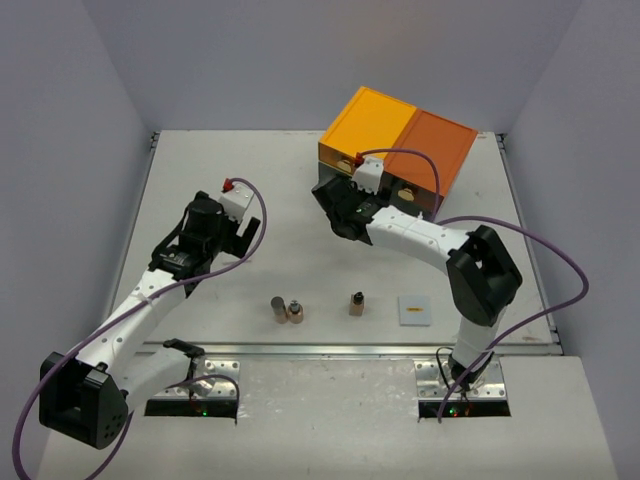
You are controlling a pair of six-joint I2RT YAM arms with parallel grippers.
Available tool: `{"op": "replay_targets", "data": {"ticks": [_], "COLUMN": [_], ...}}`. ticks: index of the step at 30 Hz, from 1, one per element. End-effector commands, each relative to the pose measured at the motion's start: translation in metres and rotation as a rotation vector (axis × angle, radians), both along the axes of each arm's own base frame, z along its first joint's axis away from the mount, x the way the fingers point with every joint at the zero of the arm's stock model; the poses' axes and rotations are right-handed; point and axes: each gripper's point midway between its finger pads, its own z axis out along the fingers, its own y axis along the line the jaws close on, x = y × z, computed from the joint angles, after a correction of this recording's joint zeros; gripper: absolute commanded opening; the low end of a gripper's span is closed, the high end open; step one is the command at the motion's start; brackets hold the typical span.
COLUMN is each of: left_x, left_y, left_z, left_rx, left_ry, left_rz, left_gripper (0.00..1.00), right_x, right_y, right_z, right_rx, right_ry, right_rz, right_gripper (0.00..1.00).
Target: Organize the makeup
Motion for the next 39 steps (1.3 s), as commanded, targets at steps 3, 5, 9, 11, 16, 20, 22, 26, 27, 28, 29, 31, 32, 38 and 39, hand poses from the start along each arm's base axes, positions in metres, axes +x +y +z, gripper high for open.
{"op": "replay_targets", "data": {"ticks": [3,5,9,11,16,20,22,26,27,28,29,31,32,38,39], "left_x": [0.008,0.008,0.009,0.009,0.011,0.010,0.010,0.010,0.010,0.010,0.010,0.010,0.010,0.010,0.010], "left_y": [-0.005,-0.006,-0.006,-0.007,-0.009,-0.009,-0.009,-0.009,-0.009,-0.009,-0.009,-0.009,-0.009,-0.010,-0.010], "left_z": [0.020,0.018,0.018,0.017,0.020,0.020,0.020,0.020,0.020,0.019,0.019,0.018,0.019,0.019,0.019], "left_rx": [-0.037,-0.033,-0.028,-0.029,-0.033,-0.030,-0.028,-0.027,-0.026,-0.027,-0.027,-0.026,-0.027,-0.032,-0.031], "left_ry": [-0.083,-0.080,-0.082,-0.080,-0.083,-0.080,-0.079,-0.079,-0.078,-0.076,-0.075,-0.073,-0.076,-0.068,-0.069], "left_rz": [-0.020,-0.025,-0.032,-0.036,-0.044,-0.048,-0.049,-0.053,-0.053,-0.053,-0.052,-0.053,-0.053,-0.061,-0.061], "left_gripper": [1.00,1.00,1.00,1.00,1.00,1.00,1.00,1.00,1.00,1.00,1.00,1.00,1.00,1.00,1.00], "right_x": [0.013,0.016,0.021,0.023,0.035,0.038,0.038,0.035,0.034,0.034,0.035,0.037,0.037,0.036,0.035], "right_y": [-0.029,-0.033,-0.035,-0.035,-0.026,-0.026,-0.029,-0.039,-0.041,-0.042,-0.043,-0.042,-0.042,-0.041,-0.041], "right_z": [0.001,-0.004,-0.006,-0.004,0.000,0.000,0.000,-0.003,-0.004,-0.005,-0.005,-0.004,-0.006,-0.007,-0.008], "right_rx": [0.017,0.017,0.008,0.005,-0.018,-0.036,-0.035,-0.011,-0.012,-0.014,-0.017,-0.019,-0.024,-0.018,-0.017], "right_ry": [-0.063,-0.058,-0.054,-0.060,-0.072,-0.075,-0.075,-0.093,-0.095,-0.094,-0.092,-0.093,-0.089,-0.084,-0.077], "right_rz": [-0.157,-0.171,-0.180,-0.183,-0.139,-0.134,-0.140,-0.184,-0.192,-0.194,-0.194,-0.193,-0.191,-0.187,-0.179], "right_gripper": [0.81,0.79,0.77,0.76,0.74,0.73,0.72,0.67,0.64,0.61,0.58,0.52,0.50,0.22,0.16]}}
